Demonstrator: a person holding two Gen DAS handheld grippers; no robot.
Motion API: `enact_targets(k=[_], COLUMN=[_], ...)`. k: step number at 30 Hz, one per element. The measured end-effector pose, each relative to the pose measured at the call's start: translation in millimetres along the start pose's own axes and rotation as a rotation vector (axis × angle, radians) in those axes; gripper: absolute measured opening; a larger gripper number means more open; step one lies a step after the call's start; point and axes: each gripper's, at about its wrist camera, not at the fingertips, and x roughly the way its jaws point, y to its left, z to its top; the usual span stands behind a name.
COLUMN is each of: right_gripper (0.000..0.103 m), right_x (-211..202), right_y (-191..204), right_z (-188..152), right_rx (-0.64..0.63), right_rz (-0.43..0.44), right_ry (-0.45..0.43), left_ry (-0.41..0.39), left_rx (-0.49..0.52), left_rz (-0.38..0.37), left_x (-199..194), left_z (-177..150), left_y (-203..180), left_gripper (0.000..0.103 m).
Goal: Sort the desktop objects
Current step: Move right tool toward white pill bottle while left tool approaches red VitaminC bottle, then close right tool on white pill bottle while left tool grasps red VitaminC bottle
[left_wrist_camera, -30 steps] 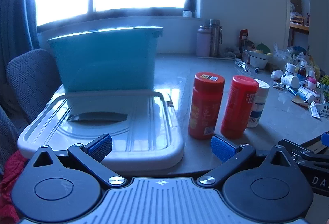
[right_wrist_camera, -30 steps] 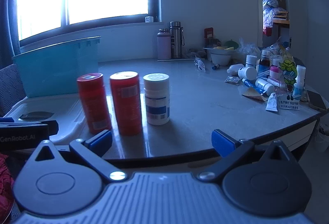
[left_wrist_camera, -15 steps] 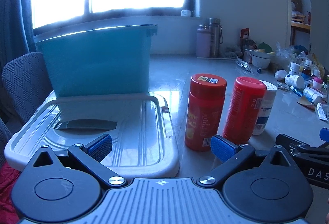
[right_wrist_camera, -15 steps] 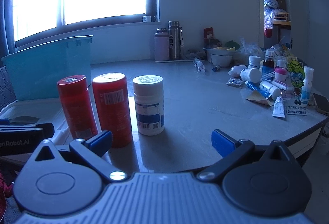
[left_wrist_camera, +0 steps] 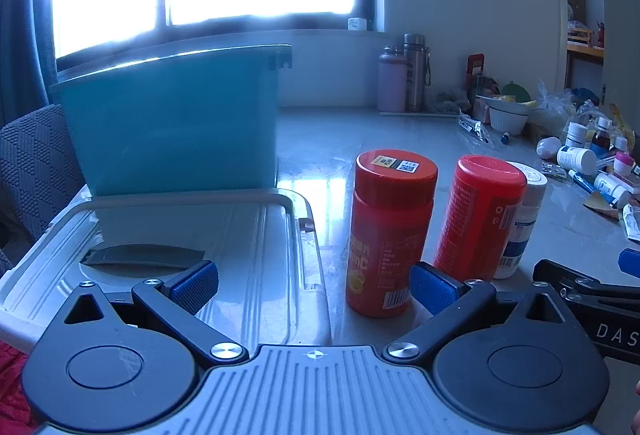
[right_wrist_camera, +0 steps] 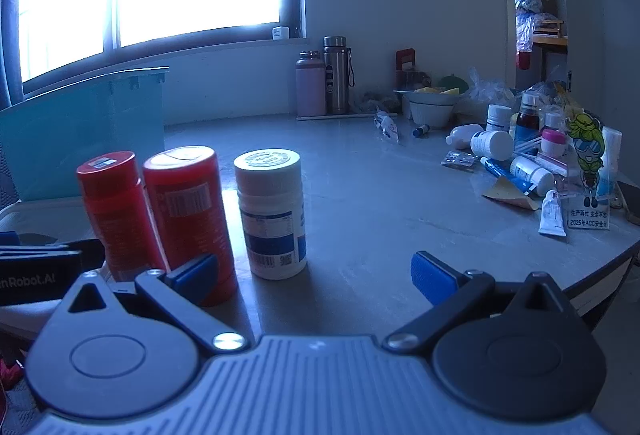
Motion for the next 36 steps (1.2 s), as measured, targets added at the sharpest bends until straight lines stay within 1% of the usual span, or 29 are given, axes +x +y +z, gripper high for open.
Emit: enact_targets(k=[10, 21, 27, 31, 32, 33, 34, 35, 36], right_gripper=[0.103, 0.103, 0.102, 0.102, 0.101, 0.098, 0.091, 0.061, 0.047], right_x=[17, 35, 49, 63, 67, 72, 76, 80, 82], right_y=[-3, -8, -8, -6, -5, -3, -1, 2, 5], right_z=[5, 12, 17, 21, 22, 23, 24, 25, 26], right_rx=[-0.007, -0.021, -0.025, -0.031, -0.036, -0.046, -0.063, -0.081, -0.101], right_rz=[0.024, 0.045, 0.052, 0.079, 0.091, 0.108, 0.124, 0.142, 0.167], right_ry=[0.008, 0.007, 0.012, 0.021, 0.023, 0.029, 0.042, 0.055, 0.061], left_ry=[0.008, 0.015, 0.020, 0.019, 0.014, 0.004, -0.003, -0.006, -0.007], left_rx=[0.003, 0.013, 0.007, 0.003, 0.005, 0.017, 0.040, 0.070, 0.085], left_rz=[0.010, -0.004, -0.007, -0.013, -0.025, -0.049, -0.068, -0.074, -0.085], left_x=[16, 32, 42, 50, 51, 52, 52, 52, 52], left_z=[4, 6, 7, 8, 8, 8, 9, 9, 10], left_y=[-8, -17, -18, -17, -17, -18, -20, -24, -26], left_gripper=[0.102, 0.102, 0.102, 0.101, 0.093, 0.082, 0.053, 0.050, 0.050])
